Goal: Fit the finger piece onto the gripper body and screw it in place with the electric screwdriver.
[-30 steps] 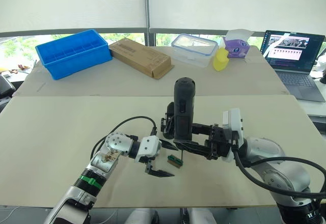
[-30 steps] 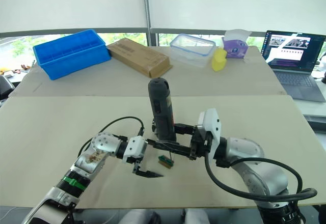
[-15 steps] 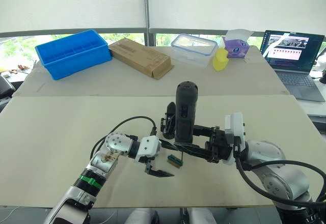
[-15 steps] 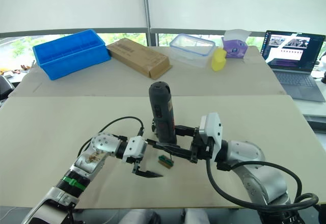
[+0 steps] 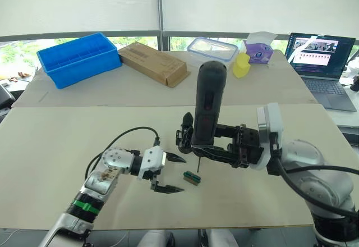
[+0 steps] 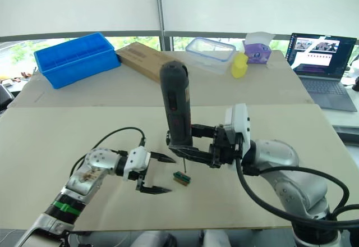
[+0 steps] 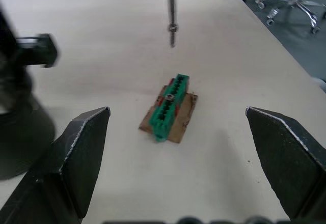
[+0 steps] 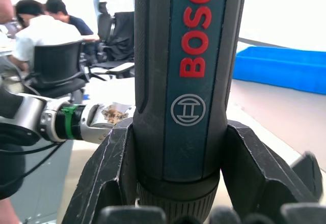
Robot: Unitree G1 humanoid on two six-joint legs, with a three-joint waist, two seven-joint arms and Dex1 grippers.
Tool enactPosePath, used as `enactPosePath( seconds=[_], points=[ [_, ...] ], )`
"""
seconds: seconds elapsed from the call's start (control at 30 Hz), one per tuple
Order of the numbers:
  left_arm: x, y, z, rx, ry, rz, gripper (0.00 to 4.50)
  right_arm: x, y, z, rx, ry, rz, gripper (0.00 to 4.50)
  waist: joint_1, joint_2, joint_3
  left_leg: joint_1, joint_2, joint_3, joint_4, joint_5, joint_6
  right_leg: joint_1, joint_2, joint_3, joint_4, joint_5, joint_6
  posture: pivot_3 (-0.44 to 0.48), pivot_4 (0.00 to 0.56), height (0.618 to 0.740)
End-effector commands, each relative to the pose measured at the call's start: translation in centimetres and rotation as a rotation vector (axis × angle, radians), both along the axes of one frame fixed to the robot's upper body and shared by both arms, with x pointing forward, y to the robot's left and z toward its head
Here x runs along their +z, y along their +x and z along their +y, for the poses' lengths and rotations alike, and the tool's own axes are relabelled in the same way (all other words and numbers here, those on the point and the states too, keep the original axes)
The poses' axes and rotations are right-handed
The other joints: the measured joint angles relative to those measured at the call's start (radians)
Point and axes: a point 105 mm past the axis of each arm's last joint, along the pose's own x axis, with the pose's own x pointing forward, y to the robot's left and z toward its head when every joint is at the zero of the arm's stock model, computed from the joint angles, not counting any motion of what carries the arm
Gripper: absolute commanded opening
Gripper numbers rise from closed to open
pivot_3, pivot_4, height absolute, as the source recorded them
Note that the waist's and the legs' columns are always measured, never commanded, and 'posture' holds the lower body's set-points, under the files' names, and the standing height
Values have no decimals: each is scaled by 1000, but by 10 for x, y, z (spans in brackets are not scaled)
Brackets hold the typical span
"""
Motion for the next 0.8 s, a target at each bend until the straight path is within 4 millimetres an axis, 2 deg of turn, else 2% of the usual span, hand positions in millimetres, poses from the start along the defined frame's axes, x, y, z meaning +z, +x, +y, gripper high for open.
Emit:
enactPosePath(
  seconds=[0.03,0.4,0.6,0.67,0.8],
  points=[
    [19,3,8,65,-49,-14,4500,26,-5,2,72,29,-46,1919,0,0,0,0,0,0,0,0,0,0,0,0,0,0,0,0,150,740],
    [33,17,38,231,-55,-43,4500,61,13,30,228,24,-41,1919,-1,0,0,0,0,0,0,0,0,0,0,0,0,0,0,0,150,740],
    [37,30,39,269,-72,-52,4500,76,36,49,213,11,-53,1919,0,0,0,0,0,0,0,0,0,-1,0,0,1,0,0,0,150,740],
    [37,38,37,265,-66,-62,4500,80,50,54,166,1,-58,1919,0,0,0,0,0,0,0,0,0,-1,0,-1,1,0,0,0,150,740],
    [37,46,33,243,-56,-71,4500,83,65,57,112,-22,-71,1919,0,0,0,-1,-1,0,0,0,0,-1,0,-1,2,0,0,0,150,740]
  ],
)
